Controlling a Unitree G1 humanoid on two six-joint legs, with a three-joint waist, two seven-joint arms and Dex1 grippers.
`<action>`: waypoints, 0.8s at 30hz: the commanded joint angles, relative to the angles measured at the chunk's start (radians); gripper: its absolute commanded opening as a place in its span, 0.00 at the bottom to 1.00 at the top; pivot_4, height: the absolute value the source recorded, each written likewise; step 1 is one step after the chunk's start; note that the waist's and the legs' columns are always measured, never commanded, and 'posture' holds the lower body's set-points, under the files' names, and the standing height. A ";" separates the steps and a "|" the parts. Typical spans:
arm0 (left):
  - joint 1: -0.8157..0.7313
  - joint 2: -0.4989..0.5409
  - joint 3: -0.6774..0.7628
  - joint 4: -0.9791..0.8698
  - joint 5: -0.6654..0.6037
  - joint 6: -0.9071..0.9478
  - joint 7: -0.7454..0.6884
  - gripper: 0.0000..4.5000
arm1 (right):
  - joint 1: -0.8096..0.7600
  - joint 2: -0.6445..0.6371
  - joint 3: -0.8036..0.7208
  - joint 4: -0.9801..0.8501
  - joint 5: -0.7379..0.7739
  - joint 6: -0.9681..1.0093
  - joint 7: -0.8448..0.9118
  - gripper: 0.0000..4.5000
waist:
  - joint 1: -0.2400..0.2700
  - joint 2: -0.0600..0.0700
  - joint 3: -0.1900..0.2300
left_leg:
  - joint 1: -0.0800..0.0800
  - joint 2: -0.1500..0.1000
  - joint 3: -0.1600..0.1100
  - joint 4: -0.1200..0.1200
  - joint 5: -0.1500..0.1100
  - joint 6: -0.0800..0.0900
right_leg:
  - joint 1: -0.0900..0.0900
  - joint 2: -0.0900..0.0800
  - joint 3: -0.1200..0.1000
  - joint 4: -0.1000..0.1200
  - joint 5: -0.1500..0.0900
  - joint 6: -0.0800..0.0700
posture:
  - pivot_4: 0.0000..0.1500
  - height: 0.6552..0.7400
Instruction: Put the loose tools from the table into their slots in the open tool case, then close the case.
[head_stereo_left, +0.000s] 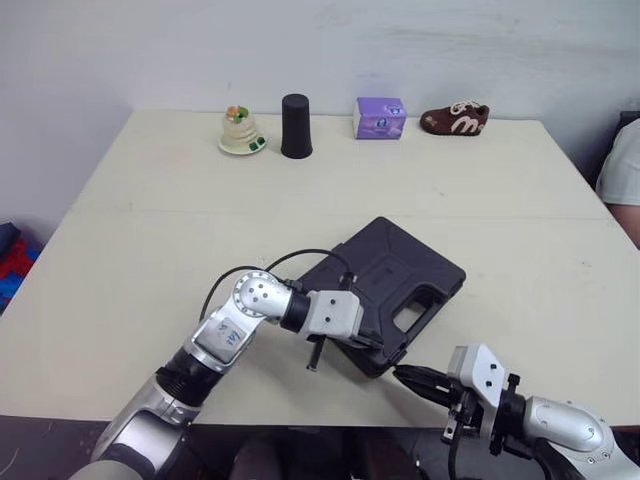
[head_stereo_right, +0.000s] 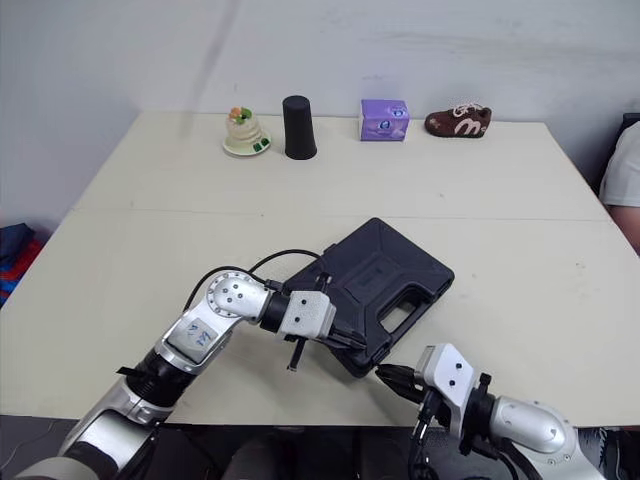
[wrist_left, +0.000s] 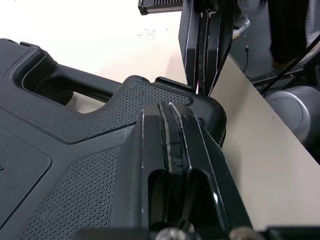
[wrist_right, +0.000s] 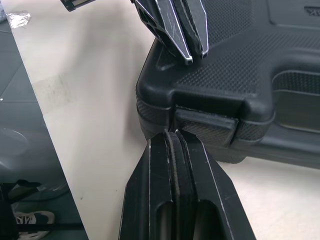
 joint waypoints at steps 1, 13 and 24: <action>0.018 0.029 -0.058 0.106 0.095 0.052 0.016 0.01 | -0.038 0.006 0.013 -0.026 0.001 -0.019 -0.011 0.00 | -0.001 -0.001 0.000 | 0.000 0.000 0.000 0.000 0.000 0.000 | 0.000 0.000 0.000 0.000 0.000 0.000 | 1.00 1.00; 0.013 0.055 -0.087 0.131 0.095 0.064 -0.013 0.01 | -0.133 -0.020 0.001 0.018 0.010 0.006 0.011 0.00 | -0.007 0.000 -0.001 | 0.000 0.001 0.000 -0.001 0.000 0.000 | -0.001 0.000 -0.001 0.000 0.000 0.000 | 1.00 1.00; 0.031 0.066 -0.108 0.122 0.104 0.090 -0.015 0.01 | -0.165 -0.033 0.015 0.022 0.013 0.013 0.035 0.00 | -0.008 0.000 -0.001 | 0.000 0.001 -0.002 -0.002 0.000 -0.001 | -0.001 0.000 -0.001 0.000 -0.001 -0.001 | 1.00 1.00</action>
